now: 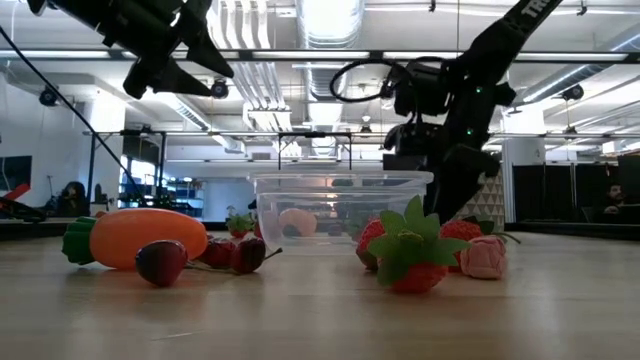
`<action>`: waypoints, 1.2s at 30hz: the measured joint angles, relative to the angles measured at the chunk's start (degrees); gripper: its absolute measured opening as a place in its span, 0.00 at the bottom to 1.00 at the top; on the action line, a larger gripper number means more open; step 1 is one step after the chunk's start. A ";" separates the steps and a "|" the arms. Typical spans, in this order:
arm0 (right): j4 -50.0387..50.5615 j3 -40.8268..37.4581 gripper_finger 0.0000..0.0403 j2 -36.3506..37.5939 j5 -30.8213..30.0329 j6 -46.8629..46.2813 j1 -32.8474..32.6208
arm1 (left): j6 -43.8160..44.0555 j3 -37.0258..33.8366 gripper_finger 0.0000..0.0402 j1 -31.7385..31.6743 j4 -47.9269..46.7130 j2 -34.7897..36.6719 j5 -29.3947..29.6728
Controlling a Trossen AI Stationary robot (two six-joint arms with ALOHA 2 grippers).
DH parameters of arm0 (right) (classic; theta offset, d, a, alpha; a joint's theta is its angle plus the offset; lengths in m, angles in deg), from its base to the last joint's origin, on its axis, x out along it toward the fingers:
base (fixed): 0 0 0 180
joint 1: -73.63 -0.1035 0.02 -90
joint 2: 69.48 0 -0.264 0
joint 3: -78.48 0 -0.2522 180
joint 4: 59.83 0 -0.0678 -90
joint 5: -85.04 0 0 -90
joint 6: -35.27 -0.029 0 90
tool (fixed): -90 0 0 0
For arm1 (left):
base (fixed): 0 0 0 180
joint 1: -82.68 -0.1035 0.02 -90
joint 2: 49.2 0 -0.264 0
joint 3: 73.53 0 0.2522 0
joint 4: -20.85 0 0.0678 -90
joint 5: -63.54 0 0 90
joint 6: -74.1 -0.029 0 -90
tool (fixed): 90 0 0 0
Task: Pick and placing Produce into tupperware
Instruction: Put the red cherry into the transparent container
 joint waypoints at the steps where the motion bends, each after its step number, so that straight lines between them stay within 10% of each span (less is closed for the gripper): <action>1: -0.89 0.00 0.56 -0.55 -0.04 -0.04 0.00 | 0.00 0.00 0.65 0.00 -0.02 0.15 -0.01; 36: -4.84 -1.29 0.21 -0.71 -2.27 -4.01 -0.24 | -0.50 -0.04 0.65 -0.09 -0.12 0.48 -0.02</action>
